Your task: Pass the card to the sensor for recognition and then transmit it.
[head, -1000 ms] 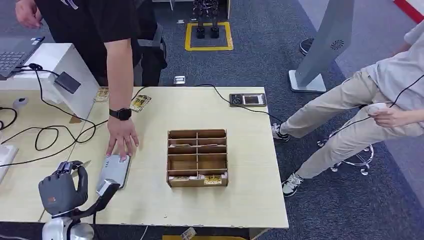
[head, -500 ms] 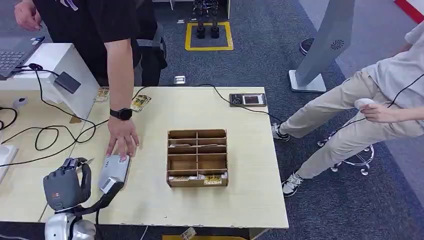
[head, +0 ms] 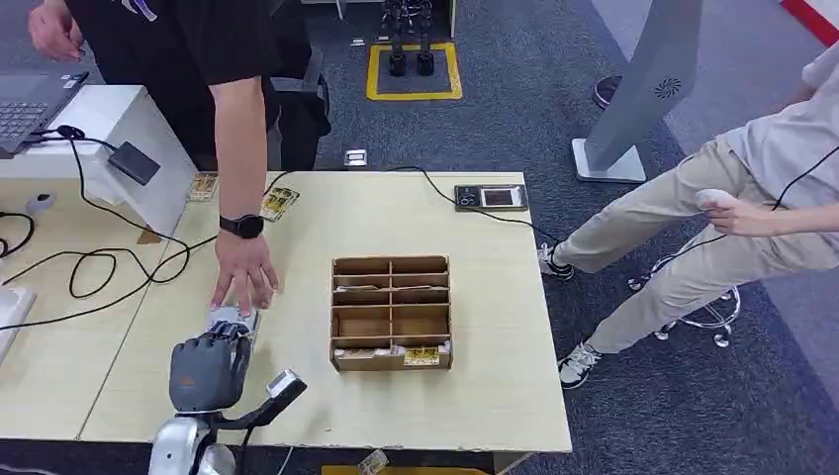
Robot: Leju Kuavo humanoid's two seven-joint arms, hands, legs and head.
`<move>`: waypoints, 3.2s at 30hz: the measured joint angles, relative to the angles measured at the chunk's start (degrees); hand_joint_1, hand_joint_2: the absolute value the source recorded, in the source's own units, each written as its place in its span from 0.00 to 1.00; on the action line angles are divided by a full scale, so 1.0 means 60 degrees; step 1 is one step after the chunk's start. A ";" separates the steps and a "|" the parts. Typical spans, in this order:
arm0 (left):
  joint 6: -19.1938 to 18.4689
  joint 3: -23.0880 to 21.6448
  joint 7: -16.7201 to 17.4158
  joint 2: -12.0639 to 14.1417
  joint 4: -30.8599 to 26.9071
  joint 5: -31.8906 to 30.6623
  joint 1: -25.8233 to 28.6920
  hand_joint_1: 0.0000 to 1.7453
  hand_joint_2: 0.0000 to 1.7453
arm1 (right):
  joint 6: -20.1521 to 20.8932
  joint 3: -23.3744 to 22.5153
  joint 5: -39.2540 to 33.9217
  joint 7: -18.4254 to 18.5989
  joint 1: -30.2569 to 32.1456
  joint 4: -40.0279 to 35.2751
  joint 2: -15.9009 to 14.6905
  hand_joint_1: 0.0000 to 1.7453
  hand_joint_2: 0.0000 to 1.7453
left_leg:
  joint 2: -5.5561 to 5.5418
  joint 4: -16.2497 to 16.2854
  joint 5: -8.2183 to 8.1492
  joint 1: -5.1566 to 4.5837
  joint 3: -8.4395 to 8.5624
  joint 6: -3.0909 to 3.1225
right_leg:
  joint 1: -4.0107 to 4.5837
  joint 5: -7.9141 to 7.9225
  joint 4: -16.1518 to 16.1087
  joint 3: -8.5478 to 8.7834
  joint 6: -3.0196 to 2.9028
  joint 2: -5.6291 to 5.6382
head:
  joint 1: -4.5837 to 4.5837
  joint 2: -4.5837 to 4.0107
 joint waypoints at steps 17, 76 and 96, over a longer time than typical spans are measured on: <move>0.0004 -0.1312 0.0795 0.0139 0.1053 0.0277 0.0086 1.00 1.00 | 0.0014 0.0277 -0.0208 -0.0007 -0.0008 -0.0004 -0.0055 0.00 1.00 | 0.0000 0.0000 0.0001 0.0000 0.0002 0.0001 | 0.0000 0.0000 0.0001 0.0001 0.0000 -0.0002 | -0.0004 0.0000; -0.0004 -0.1702 -0.0520 -0.0142 0.0091 0.7071 -0.1063 1.00 1.00 | -0.0299 0.0918 -0.0834 0.0128 -0.0081 0.0142 0.0029 0.00 1.00 | 0.0004 0.0003 0.0004 0.0000 0.0010 0.0003 | 0.0001 0.0006 0.0001 0.0002 0.0001 0.0008 | 0.0000 0.0000; -0.0025 -0.2432 0.3607 0.0624 0.1641 -0.0178 -0.1174 1.00 1.00 | 0.0127 0.1603 -0.1111 0.0091 -0.0118 0.0131 -0.0066 0.00 1.00 | 0.0001 0.0002 0.0003 -0.0001 0.0005 0.0004 | 0.0000 0.0005 0.0001 -0.0001 0.0003 0.0007 | 0.0000 0.0000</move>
